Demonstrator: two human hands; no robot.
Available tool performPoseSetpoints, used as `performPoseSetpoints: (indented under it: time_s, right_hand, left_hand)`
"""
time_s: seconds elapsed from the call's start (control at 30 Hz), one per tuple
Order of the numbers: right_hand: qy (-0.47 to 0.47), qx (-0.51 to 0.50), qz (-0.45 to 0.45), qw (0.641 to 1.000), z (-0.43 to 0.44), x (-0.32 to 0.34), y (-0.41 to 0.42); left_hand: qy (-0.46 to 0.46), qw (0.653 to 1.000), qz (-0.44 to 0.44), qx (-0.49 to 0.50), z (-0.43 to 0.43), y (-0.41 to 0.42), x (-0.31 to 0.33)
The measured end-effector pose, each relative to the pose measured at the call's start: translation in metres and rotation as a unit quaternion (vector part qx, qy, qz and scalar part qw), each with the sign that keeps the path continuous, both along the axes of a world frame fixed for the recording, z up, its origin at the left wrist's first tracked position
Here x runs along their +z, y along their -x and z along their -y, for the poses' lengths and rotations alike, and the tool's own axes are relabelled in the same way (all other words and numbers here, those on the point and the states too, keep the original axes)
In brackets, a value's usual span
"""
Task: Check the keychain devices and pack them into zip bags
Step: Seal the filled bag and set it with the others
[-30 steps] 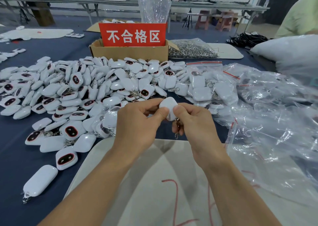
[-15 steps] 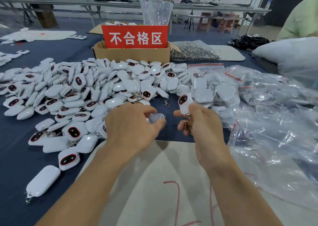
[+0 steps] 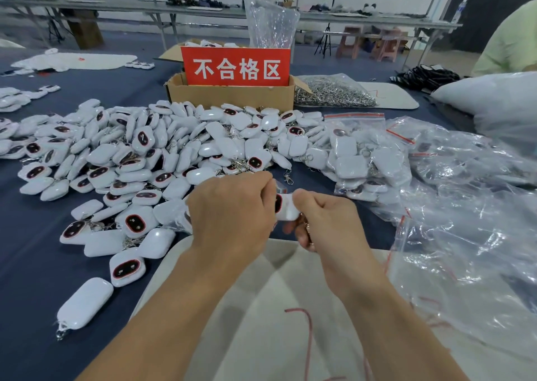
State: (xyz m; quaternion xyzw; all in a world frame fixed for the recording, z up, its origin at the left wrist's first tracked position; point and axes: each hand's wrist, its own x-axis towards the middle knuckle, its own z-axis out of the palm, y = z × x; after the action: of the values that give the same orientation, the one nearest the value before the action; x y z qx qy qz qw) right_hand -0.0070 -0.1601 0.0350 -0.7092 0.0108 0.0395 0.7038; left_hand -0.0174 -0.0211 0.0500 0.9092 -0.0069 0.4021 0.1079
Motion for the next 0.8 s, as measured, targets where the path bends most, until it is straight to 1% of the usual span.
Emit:
performPoseSetpoints:
  time_s: [0.07, 0.1, 0.17, 0.2, 0.23, 0.27, 0.3, 0.33, 0.37, 0.47, 0.5, 0.53, 0.6, 0.67, 0.73, 0.8]
  right_hand:
    - [-0.026, 0.029, 0.020, 0.999, -0.007, 0.001, 0.005]
    - [-0.063, 0.055, 0.021, 0.996, -0.009, 0.003, 0.007]
    - [-0.151, 0.132, 0.013, 0.980, -0.009, 0.006, 0.008]
    - [-0.179, 0.170, 0.016, 0.969, -0.007, 0.007, 0.008]
    - [-0.175, 0.195, 0.034, 0.964, -0.007, 0.006, 0.008]
    - [-0.141, 0.195, 0.065, 0.968, -0.007, 0.004, 0.009]
    - [-0.079, 0.165, 0.109, 0.977, -0.008, 0.002, 0.010]
    - [-0.020, 0.113, 0.151, 0.982, -0.009, -0.001, 0.011]
    - [0.013, 0.057, 0.179, 0.982, -0.008, -0.003, 0.011]
    - [0.042, -0.075, 0.212, 0.973, 0.001, -0.003, 0.005]
    - [0.070, -0.089, 0.219, 0.969, 0.005, -0.002, 0.003]
    - [0.103, -0.074, 0.223, 0.967, 0.007, -0.002, 0.003]
    - [0.147, 0.011, 0.224, 0.963, 0.005, 0.001, 0.007]
    - [0.180, 0.065, 0.252, 0.949, 0.001, 0.004, 0.011]
    - [0.188, 0.053, 0.267, 0.944, 0.000, 0.006, 0.011]
    - [0.150, 0.016, 0.245, 0.958, 0.002, 0.006, 0.008]
  left_hand:
    - [-0.021, 0.998, 0.036, -0.036, 0.001, 0.001, -0.002]
    - [-0.025, 0.997, 0.051, -0.044, 0.001, 0.001, -0.002]
    - [-0.012, 0.996, 0.071, -0.047, 0.001, 0.001, -0.002]
    - [-0.005, 0.996, 0.077, -0.043, 0.000, 0.001, -0.001]
    - [-0.004, 0.996, 0.079, -0.036, -0.002, 0.000, -0.001]
    - [-0.003, 0.996, 0.079, -0.028, -0.003, 0.000, -0.001]
    - [-0.003, 0.996, 0.081, -0.021, -0.004, 0.000, 0.000]
    - [0.000, 0.996, 0.085, -0.019, -0.005, -0.001, 0.000]
    - [0.007, 0.996, 0.088, -0.021, -0.006, -0.002, -0.001]
    - [0.032, 0.992, 0.110, -0.049, -0.011, -0.005, -0.005]
    - [0.035, 0.990, 0.117, -0.073, -0.012, -0.007, -0.006]
    - [0.040, 0.986, 0.117, -0.108, -0.013, -0.008, -0.006]
    - [0.074, 0.976, 0.089, -0.184, -0.014, -0.008, -0.006]
    - [0.121, 0.965, 0.066, -0.224, -0.016, -0.007, -0.004]
    - [0.166, 0.957, 0.060, -0.230, -0.016, -0.005, 0.000]
    - [0.230, 0.950, 0.029, -0.211, -0.014, -0.005, 0.003]
